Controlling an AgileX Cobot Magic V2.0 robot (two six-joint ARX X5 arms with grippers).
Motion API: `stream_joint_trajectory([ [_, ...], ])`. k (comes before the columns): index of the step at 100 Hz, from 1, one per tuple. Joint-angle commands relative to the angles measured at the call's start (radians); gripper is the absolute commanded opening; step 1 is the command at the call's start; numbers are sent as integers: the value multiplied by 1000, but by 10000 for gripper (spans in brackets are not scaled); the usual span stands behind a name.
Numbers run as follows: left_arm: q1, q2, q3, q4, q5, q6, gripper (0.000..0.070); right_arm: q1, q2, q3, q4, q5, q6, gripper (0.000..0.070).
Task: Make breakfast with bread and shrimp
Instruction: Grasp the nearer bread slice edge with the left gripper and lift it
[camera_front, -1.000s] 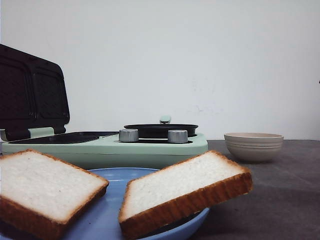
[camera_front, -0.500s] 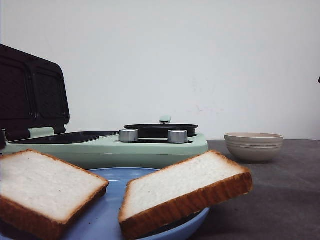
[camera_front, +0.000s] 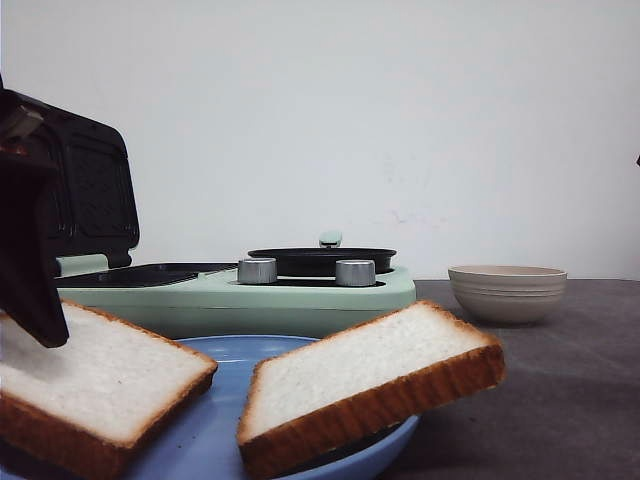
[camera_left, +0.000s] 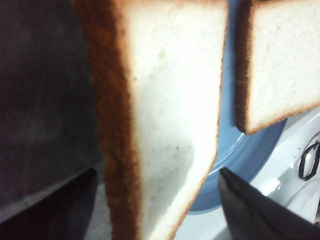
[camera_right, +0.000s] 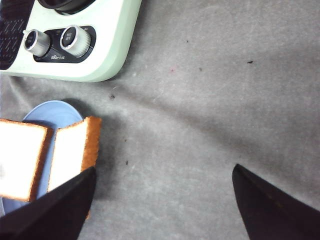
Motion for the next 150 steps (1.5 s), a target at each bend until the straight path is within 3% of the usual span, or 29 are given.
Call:
stream_joint_trajectory([
  [1,-4,13,12,3,6,-3,236,0,2,18,3,-3,-11,549],
  [16,-4,13,12,3,6,-3,0,0,2,18,3,-3,-11,549],
  [64,-3,-124,12,39,-14,-7,3,0,2,18,3,-3,-11,549],
  [95,-3,-287,12,125,-106,-44,3,0,2,18,3,-3,-11,549],
  [122,-3,-376,12,263,-193,-42,3,0,2,18,3,-2,-11,549],
  [150,-4,-396,13,432,-230,-38,3,0,2,18,3,-2,-12,549],
])
